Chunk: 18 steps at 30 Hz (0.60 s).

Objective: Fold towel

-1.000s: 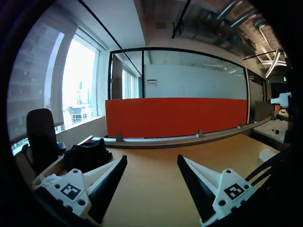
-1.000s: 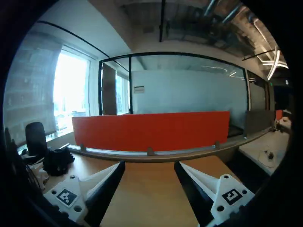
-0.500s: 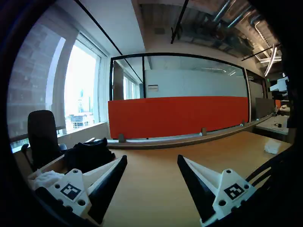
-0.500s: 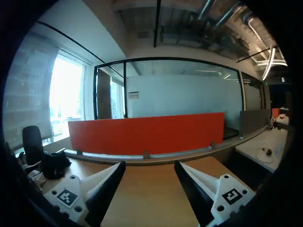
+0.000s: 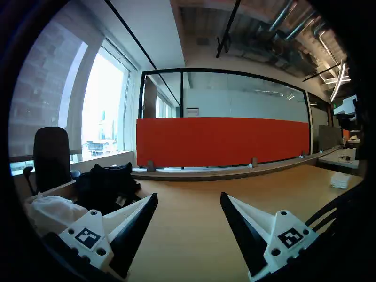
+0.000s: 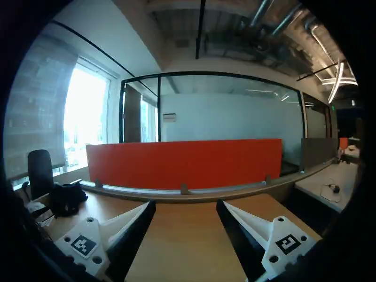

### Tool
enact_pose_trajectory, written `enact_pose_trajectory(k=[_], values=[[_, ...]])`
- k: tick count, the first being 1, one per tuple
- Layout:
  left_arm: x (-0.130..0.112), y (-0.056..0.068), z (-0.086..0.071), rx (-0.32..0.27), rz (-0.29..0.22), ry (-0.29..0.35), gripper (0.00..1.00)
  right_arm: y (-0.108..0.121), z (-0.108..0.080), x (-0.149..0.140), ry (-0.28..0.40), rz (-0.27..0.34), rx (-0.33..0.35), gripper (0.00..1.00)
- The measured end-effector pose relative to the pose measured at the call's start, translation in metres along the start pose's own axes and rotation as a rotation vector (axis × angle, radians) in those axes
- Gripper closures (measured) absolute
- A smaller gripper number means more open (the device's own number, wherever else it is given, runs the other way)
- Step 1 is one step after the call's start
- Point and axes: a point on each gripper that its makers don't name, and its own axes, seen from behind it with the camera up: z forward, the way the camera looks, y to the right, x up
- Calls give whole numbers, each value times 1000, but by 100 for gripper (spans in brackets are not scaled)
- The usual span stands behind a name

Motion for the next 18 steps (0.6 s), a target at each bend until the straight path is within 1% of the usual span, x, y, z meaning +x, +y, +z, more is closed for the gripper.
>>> enact_pose_trajectory(k=[9,14,18], values=[[-9,-7,1,15,-8,28,1,-6,4,-5,6,-18,13,0],[-16,-9,-1,21,-21,28,1,-11,5,-12,4,-40,25,0],[-18,-10,-2,24,-24,32,2,-12,6,-15,0,-46,26,0]])
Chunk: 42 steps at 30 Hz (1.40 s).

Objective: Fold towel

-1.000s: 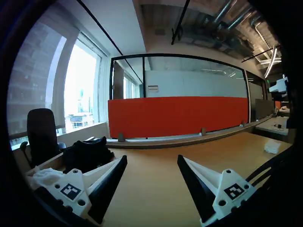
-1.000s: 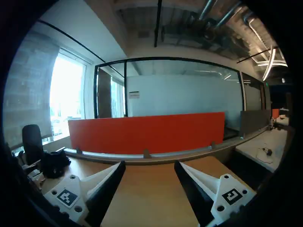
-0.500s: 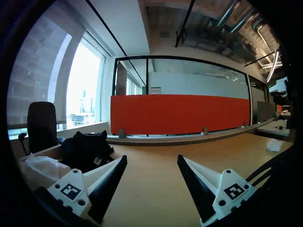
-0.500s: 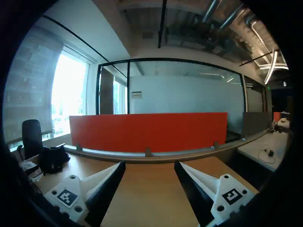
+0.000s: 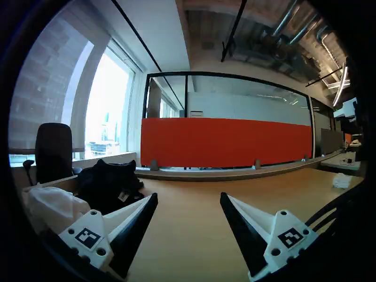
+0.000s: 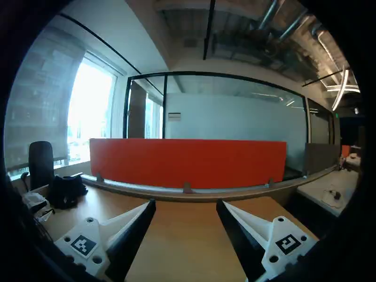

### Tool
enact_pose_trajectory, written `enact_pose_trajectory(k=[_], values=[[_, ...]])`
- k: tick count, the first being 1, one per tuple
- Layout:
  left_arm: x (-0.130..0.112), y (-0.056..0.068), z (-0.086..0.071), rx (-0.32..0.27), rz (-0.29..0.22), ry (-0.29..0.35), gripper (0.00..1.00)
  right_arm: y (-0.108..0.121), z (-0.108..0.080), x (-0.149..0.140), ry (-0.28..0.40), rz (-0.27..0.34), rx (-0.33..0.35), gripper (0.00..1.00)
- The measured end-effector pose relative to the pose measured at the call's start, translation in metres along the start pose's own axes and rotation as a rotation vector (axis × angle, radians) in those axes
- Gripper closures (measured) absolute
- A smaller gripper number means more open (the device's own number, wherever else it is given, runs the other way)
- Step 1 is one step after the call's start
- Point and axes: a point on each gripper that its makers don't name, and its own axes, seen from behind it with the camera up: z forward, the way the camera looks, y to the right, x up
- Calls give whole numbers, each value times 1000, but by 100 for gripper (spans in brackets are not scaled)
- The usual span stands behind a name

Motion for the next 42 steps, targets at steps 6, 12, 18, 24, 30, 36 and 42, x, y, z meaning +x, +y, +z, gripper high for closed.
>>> enact_pose_trajectory(k=[6,12,18,24,30,36,42], values=[[-7,-4,-1,10,5,-12,2,0,1,-2,-2,3,3,0],[-16,-5,-1,14,1,-26,1,0,1,0,-1,-5,2,0],[-21,-3,1,16,19,-42,1,1,0,-3,0,-4,2,0],[-22,-2,2,19,20,-43,1,3,-1,-4,-2,0,4,0],[-21,-3,2,24,22,-44,2,4,-2,2,0,6,5,0],[-21,-4,2,24,23,-45,1,6,-2,3,4,9,6,0],[-20,-2,3,18,24,-45,2,9,-3,7,13,12,3,0]])
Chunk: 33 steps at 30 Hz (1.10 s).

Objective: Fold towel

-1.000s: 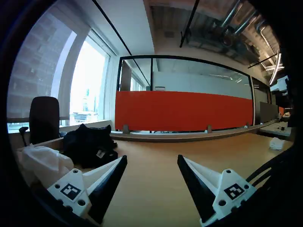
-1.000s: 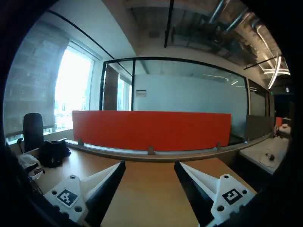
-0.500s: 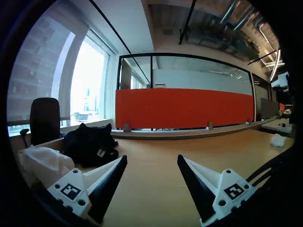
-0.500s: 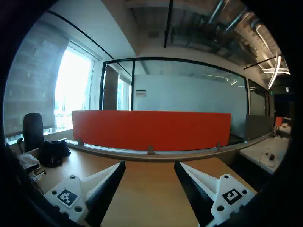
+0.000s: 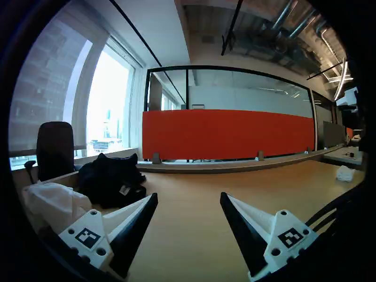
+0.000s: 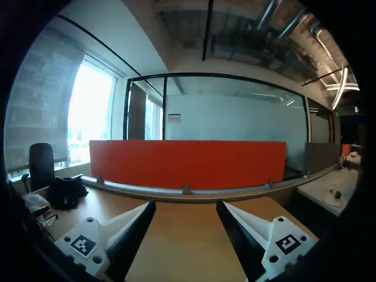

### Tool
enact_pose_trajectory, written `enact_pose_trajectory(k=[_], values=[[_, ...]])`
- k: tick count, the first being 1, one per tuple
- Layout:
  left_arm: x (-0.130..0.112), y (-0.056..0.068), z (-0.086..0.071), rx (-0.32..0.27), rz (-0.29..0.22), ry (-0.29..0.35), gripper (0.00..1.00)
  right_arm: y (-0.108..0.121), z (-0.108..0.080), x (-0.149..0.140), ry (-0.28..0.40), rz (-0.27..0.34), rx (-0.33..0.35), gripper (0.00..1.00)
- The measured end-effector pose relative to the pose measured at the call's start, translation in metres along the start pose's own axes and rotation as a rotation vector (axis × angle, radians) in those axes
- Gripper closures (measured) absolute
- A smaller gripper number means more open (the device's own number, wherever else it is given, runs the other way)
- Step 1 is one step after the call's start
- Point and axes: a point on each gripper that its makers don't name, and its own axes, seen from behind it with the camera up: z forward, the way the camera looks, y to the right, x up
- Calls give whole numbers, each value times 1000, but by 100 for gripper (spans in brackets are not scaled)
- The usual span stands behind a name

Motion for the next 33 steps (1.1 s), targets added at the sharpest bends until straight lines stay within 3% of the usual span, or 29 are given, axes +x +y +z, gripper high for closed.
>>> enact_pose_trajectory(k=[33], values=[[-1,-2,-1,9,2,-1,1,18,-1,7,42,12,-21,0]])
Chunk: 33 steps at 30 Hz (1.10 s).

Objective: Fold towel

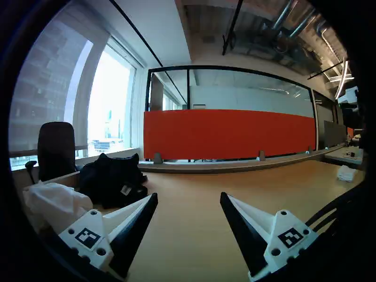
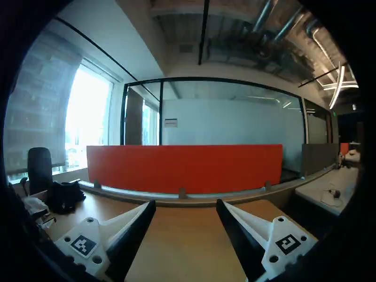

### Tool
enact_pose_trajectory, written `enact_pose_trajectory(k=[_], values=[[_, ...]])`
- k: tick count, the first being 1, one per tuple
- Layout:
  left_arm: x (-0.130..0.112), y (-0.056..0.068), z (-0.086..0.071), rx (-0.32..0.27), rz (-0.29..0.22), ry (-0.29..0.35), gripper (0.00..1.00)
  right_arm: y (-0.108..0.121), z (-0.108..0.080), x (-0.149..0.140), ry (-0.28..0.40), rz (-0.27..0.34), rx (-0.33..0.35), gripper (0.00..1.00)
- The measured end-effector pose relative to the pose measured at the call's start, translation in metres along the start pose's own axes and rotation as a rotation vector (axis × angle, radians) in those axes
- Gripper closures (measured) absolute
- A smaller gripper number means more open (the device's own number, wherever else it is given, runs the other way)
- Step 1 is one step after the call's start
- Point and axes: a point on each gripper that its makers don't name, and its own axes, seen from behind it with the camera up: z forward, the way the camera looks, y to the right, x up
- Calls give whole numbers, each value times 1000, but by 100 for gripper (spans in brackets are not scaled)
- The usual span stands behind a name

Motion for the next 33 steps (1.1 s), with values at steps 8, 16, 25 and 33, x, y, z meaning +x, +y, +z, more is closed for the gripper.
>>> enact_pose_trajectory(k=[8,16,25,33], values=[[-1,0,1,0,0,0,1,9,-2,2,48,15,4,0],[-3,-1,1,0,-1,1,2,19,-12,-24,79,24,-4,0],[-6,0,3,0,-1,2,1,25,-17,-81,49,20,-4,0],[-9,0,3,0,-1,3,1,33,-16,-118,39,11,-19,0]])
